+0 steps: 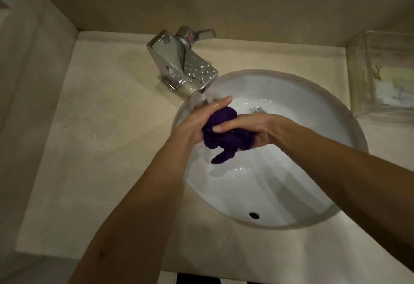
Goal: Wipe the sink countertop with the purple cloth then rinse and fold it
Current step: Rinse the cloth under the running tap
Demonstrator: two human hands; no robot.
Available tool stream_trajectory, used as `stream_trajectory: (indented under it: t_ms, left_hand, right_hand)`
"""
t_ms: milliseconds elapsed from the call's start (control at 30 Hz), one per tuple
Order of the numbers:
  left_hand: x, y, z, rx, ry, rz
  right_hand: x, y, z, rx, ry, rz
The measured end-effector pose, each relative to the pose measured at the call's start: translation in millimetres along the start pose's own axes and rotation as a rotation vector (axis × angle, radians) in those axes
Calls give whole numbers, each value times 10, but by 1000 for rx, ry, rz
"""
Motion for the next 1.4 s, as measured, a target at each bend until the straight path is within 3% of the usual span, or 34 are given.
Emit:
stream_trajectory:
  t_ms: [133,300,367,500,667,733,833,967,1133,1267,1400]
  left_hand:
    - [128,3,-31,15,7,188]
    - [222,-51,-33,-7,-9,327]
    - [203,-76,-36,22,-48,425]
    - [137,-57,-26,-21,-81,409]
    - [34,50,110,-112,-88,122]
    - [-16,98,83,-4,-39,41]
    - [-86,71,19,-126,23,-139]
    - [-9,18,11,-93,-27,-47]
    - [29,6,107,67,-32,147]
    - [30,-27,69,95,-10,300]
    - [20,-86,40,86,-36,396]
  right_hand:
    - [35,-127,-79,-155,23,52]
    - [251,-171,-87,-547,133,478]
    - [313,-193,-51,-637,173,537]
    - [220,-129,19,-430,253,394]
    - [33,7,84,20,151,197]
    - [-1,33,71,146,116,104]
    - [-55,-27,3,261,48,21]
    - [-4,-72,-21,333,57,-57]
    - [111,-126,-62,-53,33,-9]
    - [198,-195,-131,-433,38,344]
    - [267,-199,-106,-534,82,450]
Point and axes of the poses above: each hand's wrist, its own x-axis towards the middle knuckle, its own y-axis out of the back of the hand, z = x × y, the point moved 1 cm from there along x, towards the middle knuckle, and after that the axes turned 9 degrees about -z, right-handed, at the moved point
